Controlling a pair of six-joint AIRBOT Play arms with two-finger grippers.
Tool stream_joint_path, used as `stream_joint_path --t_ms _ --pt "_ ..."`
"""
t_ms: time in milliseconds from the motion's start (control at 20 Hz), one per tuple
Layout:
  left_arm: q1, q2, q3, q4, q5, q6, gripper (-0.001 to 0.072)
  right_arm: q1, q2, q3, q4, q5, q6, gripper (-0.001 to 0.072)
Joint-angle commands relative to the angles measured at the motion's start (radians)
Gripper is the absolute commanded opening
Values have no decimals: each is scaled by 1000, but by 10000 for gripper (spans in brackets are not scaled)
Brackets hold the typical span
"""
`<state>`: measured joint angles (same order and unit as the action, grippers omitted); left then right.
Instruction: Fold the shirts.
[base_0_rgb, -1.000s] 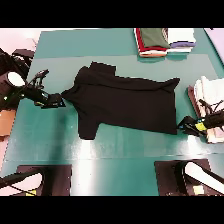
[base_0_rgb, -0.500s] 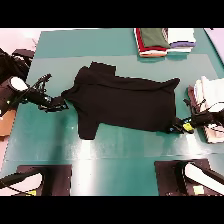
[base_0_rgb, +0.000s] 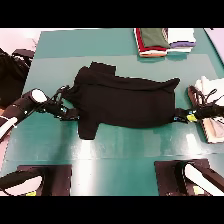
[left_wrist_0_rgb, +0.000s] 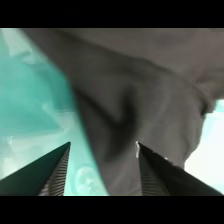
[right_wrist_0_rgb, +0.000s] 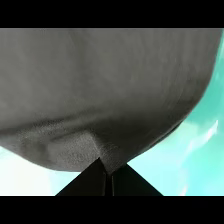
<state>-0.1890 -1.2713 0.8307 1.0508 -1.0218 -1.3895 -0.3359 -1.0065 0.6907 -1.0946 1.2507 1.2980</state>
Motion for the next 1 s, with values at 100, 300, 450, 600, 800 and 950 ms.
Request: stream_joint_path --t_ms 100,300,450,600,800,950 --pt "-100 0 -16 -12 30 2 486 2 9 70 3 34 7 19" --pt "-142 0 -16 -12 71 1 27 2 10 72 3 47 7 19" --pt "-103 37 31 10 79 -43 25 2 53 84 3 43 6 19" --pt "-21 206 219 54 84 -53 25 2 126 228 5 40 6 19" --pt "49 418 644 177 89 -53 25 2 211 576 30 31 7 19" --pt "50 477 995 216 66 -51 25 2 254 858 20 32 7 19"
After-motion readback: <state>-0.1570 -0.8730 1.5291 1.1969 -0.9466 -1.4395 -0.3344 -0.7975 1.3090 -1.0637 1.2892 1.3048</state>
